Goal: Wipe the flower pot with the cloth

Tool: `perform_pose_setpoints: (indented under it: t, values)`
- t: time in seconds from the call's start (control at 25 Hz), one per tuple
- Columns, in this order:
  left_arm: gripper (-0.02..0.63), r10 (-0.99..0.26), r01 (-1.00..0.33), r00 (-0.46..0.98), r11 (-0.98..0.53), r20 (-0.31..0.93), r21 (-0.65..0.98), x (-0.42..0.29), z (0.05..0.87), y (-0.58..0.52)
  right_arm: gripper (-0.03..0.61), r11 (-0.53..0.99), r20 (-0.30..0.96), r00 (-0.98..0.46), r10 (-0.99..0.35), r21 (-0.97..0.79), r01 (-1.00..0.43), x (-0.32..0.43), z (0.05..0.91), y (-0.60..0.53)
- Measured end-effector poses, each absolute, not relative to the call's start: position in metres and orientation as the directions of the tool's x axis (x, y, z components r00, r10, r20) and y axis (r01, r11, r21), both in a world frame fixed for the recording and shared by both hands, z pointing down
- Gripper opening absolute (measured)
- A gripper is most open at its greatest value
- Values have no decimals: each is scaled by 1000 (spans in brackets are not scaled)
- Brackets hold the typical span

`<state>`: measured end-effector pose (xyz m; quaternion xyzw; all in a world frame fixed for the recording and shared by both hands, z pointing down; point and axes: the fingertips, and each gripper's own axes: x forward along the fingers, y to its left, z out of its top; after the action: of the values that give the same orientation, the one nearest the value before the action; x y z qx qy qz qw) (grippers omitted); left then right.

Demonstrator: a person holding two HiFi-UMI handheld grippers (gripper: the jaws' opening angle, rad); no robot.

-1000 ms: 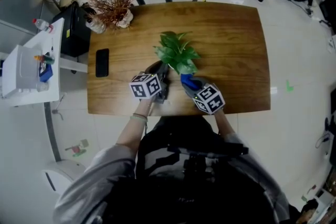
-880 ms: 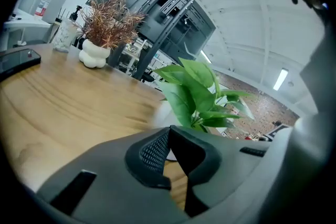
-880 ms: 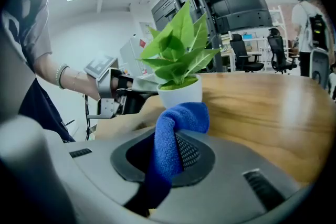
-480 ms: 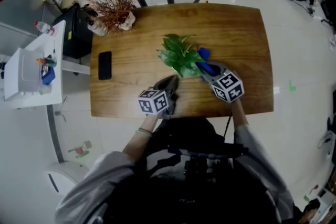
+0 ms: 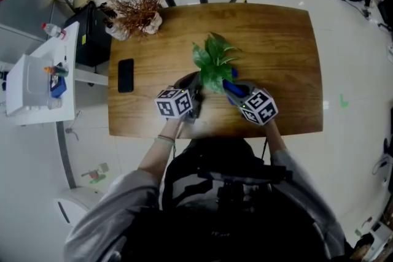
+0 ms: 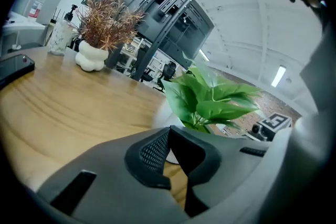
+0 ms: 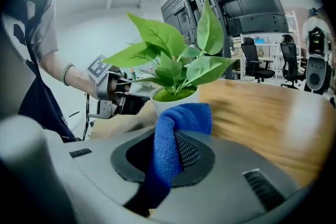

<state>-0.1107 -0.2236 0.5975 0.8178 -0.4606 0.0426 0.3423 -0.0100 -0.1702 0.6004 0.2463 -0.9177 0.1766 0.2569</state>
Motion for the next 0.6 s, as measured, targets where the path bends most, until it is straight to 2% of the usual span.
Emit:
perform_pose_setpoints:
  t: [0.32, 0.6]
  values:
    - [6, -731, -798, 551, -322, 402, 510, -124, 602, -247, 60, 763, 591, -726, -353, -268, -589, -35, 622, -163]
    - [6, -752, -806, 520, -277, 404, 522, -132, 597, -220, 60, 613, 555, -655, -513, -297, -732, -9, 592, -165]
